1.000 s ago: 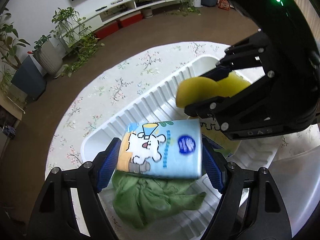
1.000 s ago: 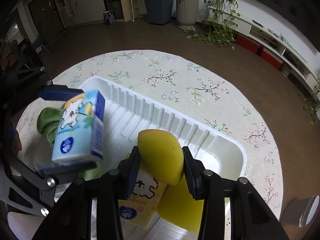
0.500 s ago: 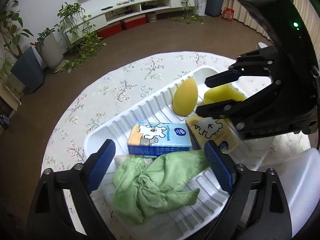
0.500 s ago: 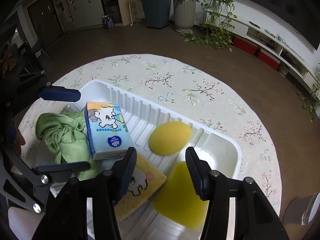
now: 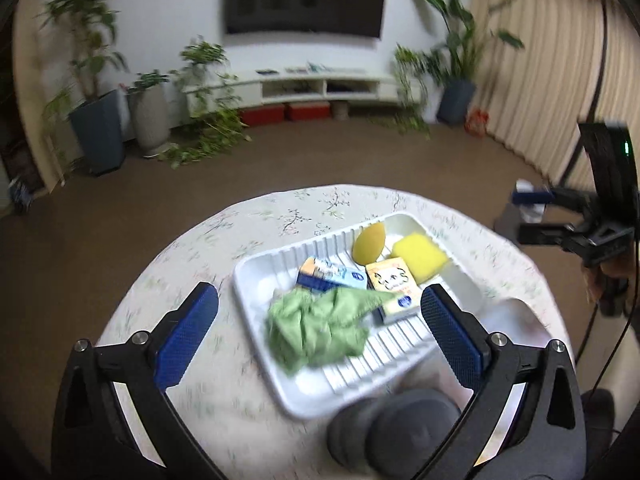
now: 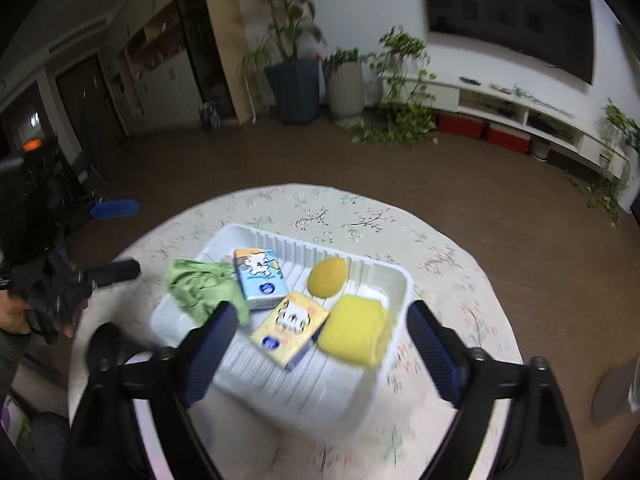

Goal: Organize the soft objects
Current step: 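Grasp the cream rope knot with the left gripper while the right grasps the grey knitted pad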

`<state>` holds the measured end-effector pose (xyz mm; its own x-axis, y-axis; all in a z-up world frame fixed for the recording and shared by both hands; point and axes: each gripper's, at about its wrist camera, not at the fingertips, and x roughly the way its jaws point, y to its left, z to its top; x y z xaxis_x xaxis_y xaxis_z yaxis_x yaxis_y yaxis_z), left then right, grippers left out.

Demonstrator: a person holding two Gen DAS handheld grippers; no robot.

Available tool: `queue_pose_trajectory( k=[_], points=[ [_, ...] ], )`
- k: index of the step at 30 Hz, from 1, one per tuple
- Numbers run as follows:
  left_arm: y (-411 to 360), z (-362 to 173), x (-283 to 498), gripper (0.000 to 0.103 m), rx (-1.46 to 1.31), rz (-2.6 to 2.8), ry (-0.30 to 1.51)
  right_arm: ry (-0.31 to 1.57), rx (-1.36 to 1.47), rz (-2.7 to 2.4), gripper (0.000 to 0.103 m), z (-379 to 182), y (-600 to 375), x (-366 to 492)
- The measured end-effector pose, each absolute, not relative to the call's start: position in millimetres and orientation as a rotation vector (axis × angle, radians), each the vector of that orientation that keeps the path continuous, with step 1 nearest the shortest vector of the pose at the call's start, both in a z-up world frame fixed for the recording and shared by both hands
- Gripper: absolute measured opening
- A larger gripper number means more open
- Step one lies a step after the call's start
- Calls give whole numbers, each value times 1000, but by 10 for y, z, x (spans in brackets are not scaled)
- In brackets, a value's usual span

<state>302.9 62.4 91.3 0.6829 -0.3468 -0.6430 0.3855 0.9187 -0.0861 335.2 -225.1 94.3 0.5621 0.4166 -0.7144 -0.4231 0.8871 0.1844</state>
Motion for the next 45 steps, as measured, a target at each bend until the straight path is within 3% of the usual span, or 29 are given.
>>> queue_pose_trajectory(
  k=[5,13,22,33,45],
  points=[
    [726,804,2286,103,106,-374,629,796,43,483,103,936,-2441,2600],
    [840,393,1307,103,26,-293,662,812,87,467,103,525,-2297,1321],
    [772,54,670,103,-54,-232,751,845,90,437,103,150,-1921,580],
    [653,-131,545,103,-28,-190,818,878,35,413,103,-87,-1579,319],
    [683,-203,1055,103,13,-117,884,884,33,361,102,-164,-1493,652]
  ],
)
